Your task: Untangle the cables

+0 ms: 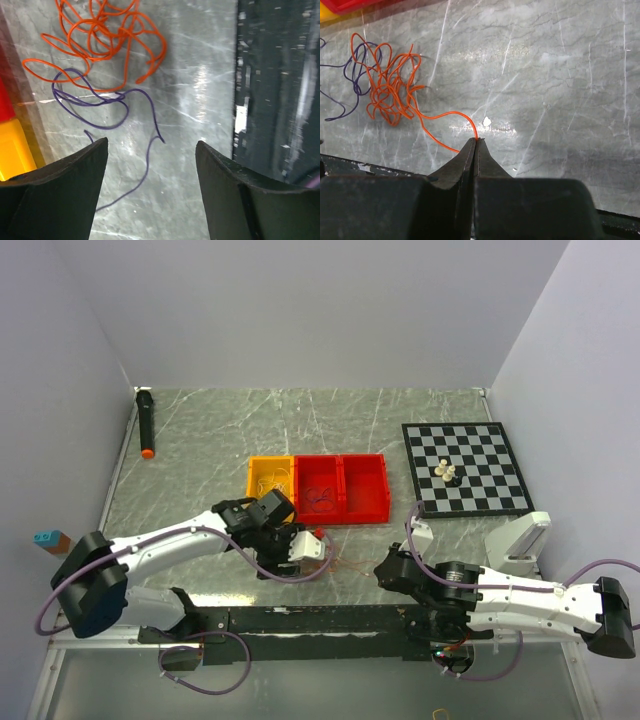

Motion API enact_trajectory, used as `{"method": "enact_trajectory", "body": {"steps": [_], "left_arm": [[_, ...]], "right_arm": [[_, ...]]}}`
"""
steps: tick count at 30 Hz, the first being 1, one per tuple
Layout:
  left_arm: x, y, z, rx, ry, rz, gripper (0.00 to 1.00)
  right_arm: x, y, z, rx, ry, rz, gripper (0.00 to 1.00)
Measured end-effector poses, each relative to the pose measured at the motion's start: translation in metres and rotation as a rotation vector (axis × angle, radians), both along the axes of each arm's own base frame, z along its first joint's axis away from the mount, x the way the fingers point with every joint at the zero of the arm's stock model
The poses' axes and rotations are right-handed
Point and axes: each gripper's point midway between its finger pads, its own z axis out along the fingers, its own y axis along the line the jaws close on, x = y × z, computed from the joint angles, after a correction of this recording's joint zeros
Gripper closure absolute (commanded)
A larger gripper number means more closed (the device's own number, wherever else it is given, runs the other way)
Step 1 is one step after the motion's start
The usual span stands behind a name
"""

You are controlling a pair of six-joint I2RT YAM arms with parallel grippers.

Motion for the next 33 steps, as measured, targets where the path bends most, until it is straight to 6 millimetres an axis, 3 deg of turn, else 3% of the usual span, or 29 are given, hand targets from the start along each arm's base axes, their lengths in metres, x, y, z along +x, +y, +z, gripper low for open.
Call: {"method": "enact_trajectory", "body": {"steps": [6,16,21,24,26,28,31,33], "left_arm": [[0.01,-0.008,-0.014,0.005,-0.046,0.005,0.54],[0.011,-0.014,-0.028,-0.01,-0.082,0.005,0.66],[0.008,-0.009,-0.034,0.012,-0.092,0.005,0.97],[0.013,-0.011,-0.03,0.014,-0.106,0.024,0.99],[0.019,-0.017,-0.016,0.003,-0.117,0.05,0.99],[0.03,-0.031,0.01,-0.033,-0.14,0.083,0.99],[0.055,-0.061,0.076,-0.152,-0.209,0.14,0.99],[0.071,-0.081,0.138,-0.269,-0.27,0.178,0.99]], "right_arm": [[0.001,-0.001,0.0,-0.003,-0.005,-0.004,1.0],[0.002,-0.004,0.001,-0.01,-0.01,-0.009,1.0],[0.002,-0.004,0.003,-0.011,-0.013,-0.011,1.0],[0.002,-0.005,0.003,-0.01,-0.011,-0.013,1.0],[0.002,-0.004,0.003,-0.01,-0.01,-0.013,1.0],[0.002,-0.004,0.002,-0.013,-0.008,-0.012,1.0],[0.001,-0.004,0.0,-0.022,-0.002,-0.01,1.0],[0.001,-0.003,-0.003,-0.034,0.005,-0.007,1.0]]}}
